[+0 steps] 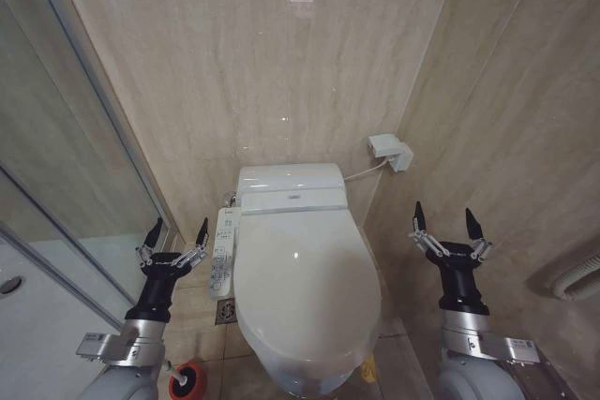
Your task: Open the toilet lid, clean the toilet bowl with a toilet brush, close the toilet lid, and flush.
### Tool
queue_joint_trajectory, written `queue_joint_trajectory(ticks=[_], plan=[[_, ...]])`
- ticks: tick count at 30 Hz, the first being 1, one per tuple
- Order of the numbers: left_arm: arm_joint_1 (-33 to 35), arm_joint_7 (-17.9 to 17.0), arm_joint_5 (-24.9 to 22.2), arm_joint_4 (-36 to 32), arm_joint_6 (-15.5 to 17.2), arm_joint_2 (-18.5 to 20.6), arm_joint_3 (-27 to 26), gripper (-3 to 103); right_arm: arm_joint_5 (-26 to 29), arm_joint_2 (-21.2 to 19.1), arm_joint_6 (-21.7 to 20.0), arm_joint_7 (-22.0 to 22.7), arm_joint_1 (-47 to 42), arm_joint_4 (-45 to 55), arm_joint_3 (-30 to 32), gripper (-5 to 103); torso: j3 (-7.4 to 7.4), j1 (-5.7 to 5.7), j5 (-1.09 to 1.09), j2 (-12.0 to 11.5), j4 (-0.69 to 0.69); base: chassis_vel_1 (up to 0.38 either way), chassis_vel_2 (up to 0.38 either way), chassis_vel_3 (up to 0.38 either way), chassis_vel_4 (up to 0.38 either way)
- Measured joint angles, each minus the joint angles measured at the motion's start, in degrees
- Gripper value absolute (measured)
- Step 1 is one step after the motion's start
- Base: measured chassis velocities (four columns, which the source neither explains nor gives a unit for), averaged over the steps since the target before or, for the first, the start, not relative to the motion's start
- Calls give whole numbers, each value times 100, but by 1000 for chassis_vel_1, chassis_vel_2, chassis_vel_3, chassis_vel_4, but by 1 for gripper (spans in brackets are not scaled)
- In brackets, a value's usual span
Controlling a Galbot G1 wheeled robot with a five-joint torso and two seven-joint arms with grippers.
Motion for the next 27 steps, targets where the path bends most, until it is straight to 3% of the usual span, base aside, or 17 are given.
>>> queue_joint_trajectory(ticks=[9,15,27], plan=[[-129,8,-16,135,-9,0,-83,100,-94,12,136,-102,141,-217,-120,100,-1,-2,0,0,0,-24,20,15,-17],[-126,2,-132,239,-12,145,-345,100,-254,117,437,-276,285,-438,-221,100,1,3,-1,-1,2,-77,83,106,-80],[-404,12,-325,592,17,299,-593,100,-269,141,331,-251,346,-495,-143,100,-1,-2,0,0,0,-1,2,3,-5]])
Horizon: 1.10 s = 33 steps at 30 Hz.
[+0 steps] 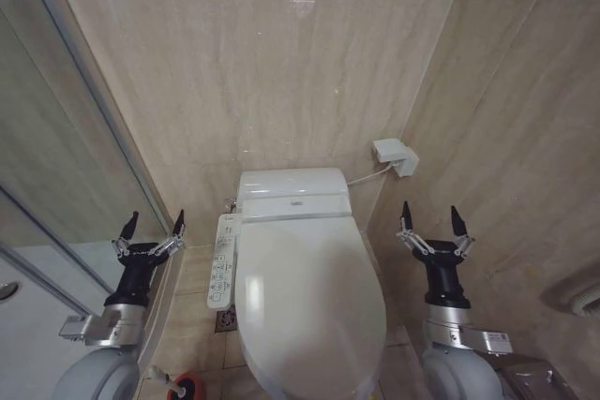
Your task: Open the toilet lid, clean the toilet bowl with a toilet brush, close the toilet lid, and flush.
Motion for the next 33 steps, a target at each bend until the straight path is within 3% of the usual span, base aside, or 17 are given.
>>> queue_joint_trajectory(ticks=[8,21,33], plan=[[-118,76,17,225,67,99,165,100,231,10,-250,199,-110,208,-76,100,0,1,0,0,0,0,0,0,0],[-99,134,37,187,70,167,138,100,151,1,-107,124,-131,160,14,100,1,3,0,0,-1,-104,48,108,-58],[-361,239,33,785,32,232,168,100,-17,103,-48,125,-110,103,-299,100,-1,-2,-1,1,2,-21,33,23,-24]])
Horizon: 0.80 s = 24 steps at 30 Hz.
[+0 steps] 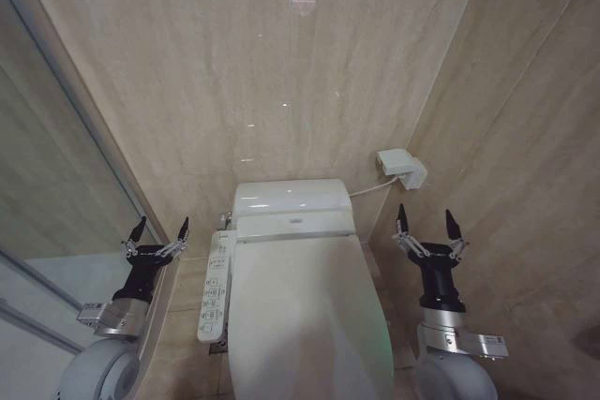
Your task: Open the toilet lid, clean the toilet bowl with a toilet brush, close the toilet lid, and flush.
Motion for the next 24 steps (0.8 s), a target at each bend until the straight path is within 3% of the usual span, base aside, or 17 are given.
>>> queue_joint_trajectory(ticks=[9,15,17,24], plan=[[-344,205,91,567,-120,121,-97,100,-8,-63,38,-17,23,-29,-72,100,2,3,1,0,-2,12,-9,-11,9],[-713,756,-21,1313,-533,361,142,100,-1,-106,69,-40,93,-81,-195,100,2,3,0,0,-5,0,0,0,0],[-846,994,-112,1658,-734,438,169,100,2,-150,89,-84,155,-169,-273,100,2,3,1,-1,2,0,0,0,0],[-1339,1193,-345,2295,-847,518,424,100,27,-168,140,-108,187,-265,-277,100,2,3,1,-1,-3,0,0,0,0]])
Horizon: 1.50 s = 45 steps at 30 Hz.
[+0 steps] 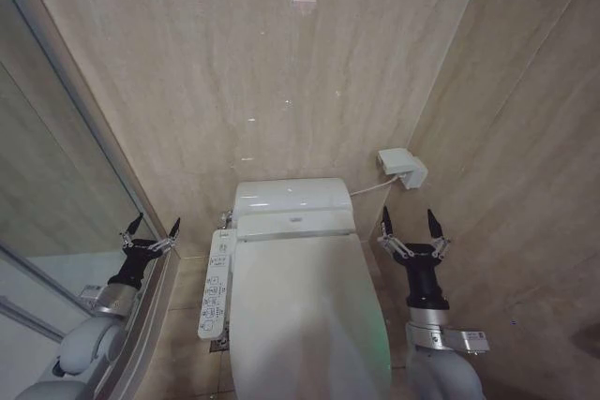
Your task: Open the toilet lid, clean the toilet bowl with a toilet brush, close the toilet lid, and flush.
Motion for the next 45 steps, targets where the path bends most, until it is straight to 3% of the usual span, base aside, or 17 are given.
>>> queue_joint_trajectory(ticks=[8,18,19,26,27,29,35,36,42,43,45], plan=[[-973,364,-93,766,-79,-23,543,98,7,73,3,-28,59,-76,3,100,0,0,0,0,0,0,0,0,0],[-2486,1411,-244,2464,-473,-309,1477,97,18,104,33,-62,140,-268,26,100,1,1,1,0,0,0,0,0,0],[-2651,1556,-242,2679,-529,-388,1551,82,31,90,48,-62,150,-285,31,100,1,1,0,0,0,0,0,0,0],[-3000,2171,23,3258,-732,-623,1577,82,104,9,92,-65,200,-336,56,100,0,1,0,0,0,0,0,0,0],[-3019,2267,118,3309,-761,-626,1542,54,118,-10,100,-67,209,-351,57,100,0,1,0,0,1,0,0,0,0],[-3040,2491,350,3416,-842,-616,1439,54,139,-42,133,-74,240,-398,56,100,0,1,1,0,2,0,0,0,0],[-3035,2720,548,3489,-907,-531,1317,54,148,-28,169,-98,295,-464,24,100,0,1,1,0,2,0,0,0,0],[-3025,2800,559,3523,-930,-494,1298,28,148,-5,172,-113,312,-481,2,100,0,1,1,0,2,0,0,0,0],[-3076,3128,527,3816,-1052,-454,1287,28,139,46,172,-138,334,-509,-47,100,0,0,0,0,0,0,0,0,0],[-3100,3201,521,3908,-1078,-466,1286,3,134,51,175,-145,331,-522,-50,100,0,0,0,0,0,0,0,0,0],[-3123,3280,517,4000,-1097,-488,1287,3,130,56,180,-146,325,-532,-50,100,0,0,0,0,0,0,0,0,0]])
